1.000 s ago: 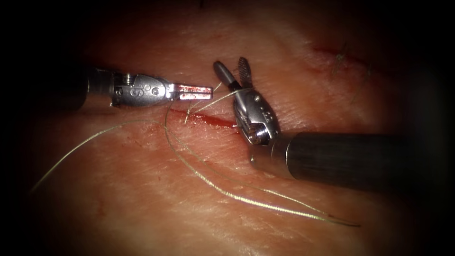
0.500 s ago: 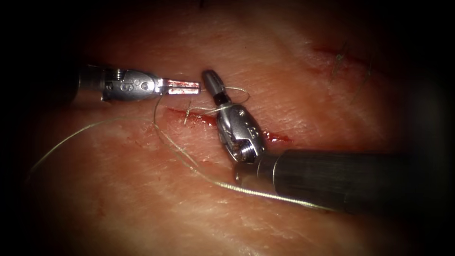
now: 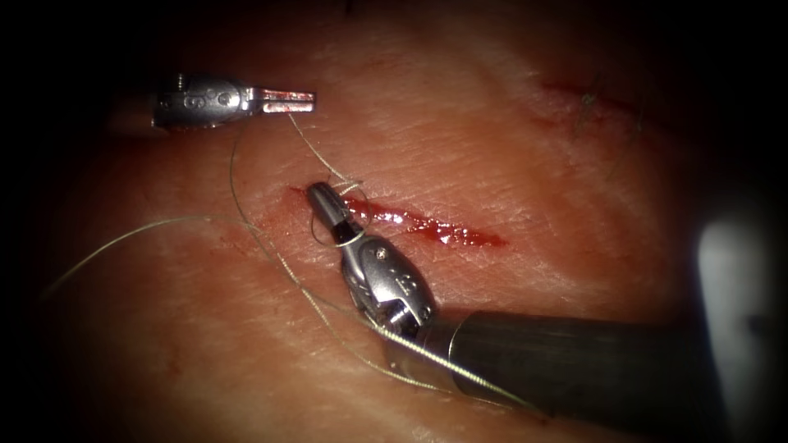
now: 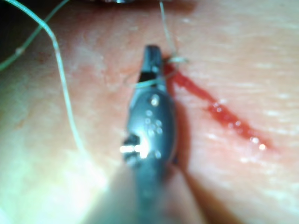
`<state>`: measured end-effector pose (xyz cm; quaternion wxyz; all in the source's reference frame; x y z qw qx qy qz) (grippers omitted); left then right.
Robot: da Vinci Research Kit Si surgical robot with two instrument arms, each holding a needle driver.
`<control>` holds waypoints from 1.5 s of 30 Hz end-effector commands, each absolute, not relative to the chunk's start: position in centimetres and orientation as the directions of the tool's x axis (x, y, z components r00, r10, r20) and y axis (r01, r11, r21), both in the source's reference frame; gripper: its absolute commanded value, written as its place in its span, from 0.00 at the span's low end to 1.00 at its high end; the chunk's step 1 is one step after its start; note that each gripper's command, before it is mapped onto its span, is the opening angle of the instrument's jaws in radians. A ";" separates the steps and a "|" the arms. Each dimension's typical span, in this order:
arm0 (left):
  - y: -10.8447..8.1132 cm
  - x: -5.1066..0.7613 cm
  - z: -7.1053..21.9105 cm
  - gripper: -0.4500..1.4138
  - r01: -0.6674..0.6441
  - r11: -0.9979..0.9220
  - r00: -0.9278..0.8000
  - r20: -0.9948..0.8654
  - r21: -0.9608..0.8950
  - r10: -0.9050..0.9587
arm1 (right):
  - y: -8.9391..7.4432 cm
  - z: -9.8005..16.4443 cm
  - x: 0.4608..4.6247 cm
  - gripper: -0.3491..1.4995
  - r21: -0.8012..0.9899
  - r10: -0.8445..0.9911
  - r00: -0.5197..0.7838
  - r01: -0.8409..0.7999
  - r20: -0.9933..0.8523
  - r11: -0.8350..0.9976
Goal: Wound Closure
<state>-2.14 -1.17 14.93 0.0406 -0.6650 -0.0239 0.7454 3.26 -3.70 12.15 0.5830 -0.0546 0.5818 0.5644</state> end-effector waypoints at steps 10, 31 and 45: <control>-0.7 -2.06 15.1 0.00 -0.058 -0.993 -0.132 -0.985 -0.105 0.111 | -4.0 12.1 3.33 0.00 0.617 0.636 -0.282 -0.680 -0.718 0.396; -0.2 -1.86 15.2 0.00 -0.095 -0.989 -0.157 -0.979 -0.113 0.127 | -4.4 11.8 3.20 0.00 0.625 0.668 -0.237 -0.652 -0.705 0.429; 0.5 -1.97 15.4 0.00 -0.150 -0.984 -0.190 -0.974 -0.092 0.120 | -4.6 11.9 3.12 0.00 0.630 0.676 -0.226 -0.640 -0.701 0.439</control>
